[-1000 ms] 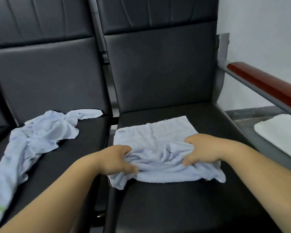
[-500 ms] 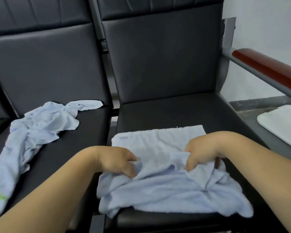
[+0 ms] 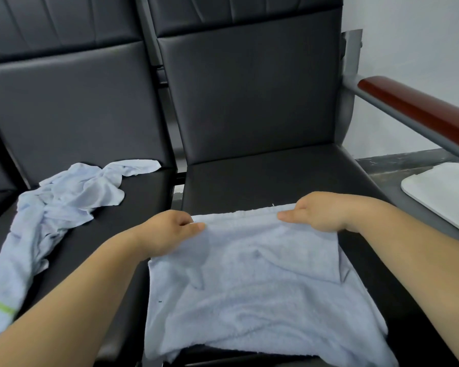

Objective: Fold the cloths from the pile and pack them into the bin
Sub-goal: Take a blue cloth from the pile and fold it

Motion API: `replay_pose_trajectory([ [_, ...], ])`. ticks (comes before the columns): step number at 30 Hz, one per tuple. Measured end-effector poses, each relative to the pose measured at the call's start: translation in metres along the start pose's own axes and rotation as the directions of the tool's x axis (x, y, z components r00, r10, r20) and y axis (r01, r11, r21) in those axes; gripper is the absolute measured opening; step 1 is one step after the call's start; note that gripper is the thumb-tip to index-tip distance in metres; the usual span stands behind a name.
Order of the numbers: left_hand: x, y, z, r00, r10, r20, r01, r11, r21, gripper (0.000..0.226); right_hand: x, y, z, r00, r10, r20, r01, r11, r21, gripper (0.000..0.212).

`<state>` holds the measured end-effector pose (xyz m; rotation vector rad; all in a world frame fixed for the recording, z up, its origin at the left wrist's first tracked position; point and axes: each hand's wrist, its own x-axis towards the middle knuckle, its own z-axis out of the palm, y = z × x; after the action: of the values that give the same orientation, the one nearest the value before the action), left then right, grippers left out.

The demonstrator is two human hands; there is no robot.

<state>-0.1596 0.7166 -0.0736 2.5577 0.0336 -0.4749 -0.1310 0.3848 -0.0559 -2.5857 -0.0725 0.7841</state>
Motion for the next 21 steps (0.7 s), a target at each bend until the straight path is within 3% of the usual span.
replay_pose_trajectory([
  [3, 0.008, 0.002, 0.001, 0.996, 0.025, -0.082, -0.018, 0.996, 0.086, 0.040, 0.007, 0.000, -0.001, 0.999, -0.015, -0.039, 0.016, 1.000, 0.025, 0.058],
  [6, 0.018, 0.001, 0.002, 0.994, 0.015, -0.105, -0.009, 0.998, 0.062, 0.038, 0.017, 0.002, -0.002, 0.993, -0.044, -0.109, 0.042, 0.999, -0.022, 0.033],
  [10, 0.032, -0.002, 0.006, 0.992, 0.027, -0.121, -0.022, 0.999, 0.041, 0.029, 0.030, 0.005, -0.003, 0.973, -0.052, -0.224, 0.046, 0.998, -0.032, 0.016],
  [21, 0.050, -0.019, 0.016, 0.984, 0.074, -0.162, -0.045, 0.983, 0.177, 0.024, 0.051, 0.017, 0.000, 0.961, 0.009, -0.278, -0.039, 0.994, -0.104, 0.008],
])
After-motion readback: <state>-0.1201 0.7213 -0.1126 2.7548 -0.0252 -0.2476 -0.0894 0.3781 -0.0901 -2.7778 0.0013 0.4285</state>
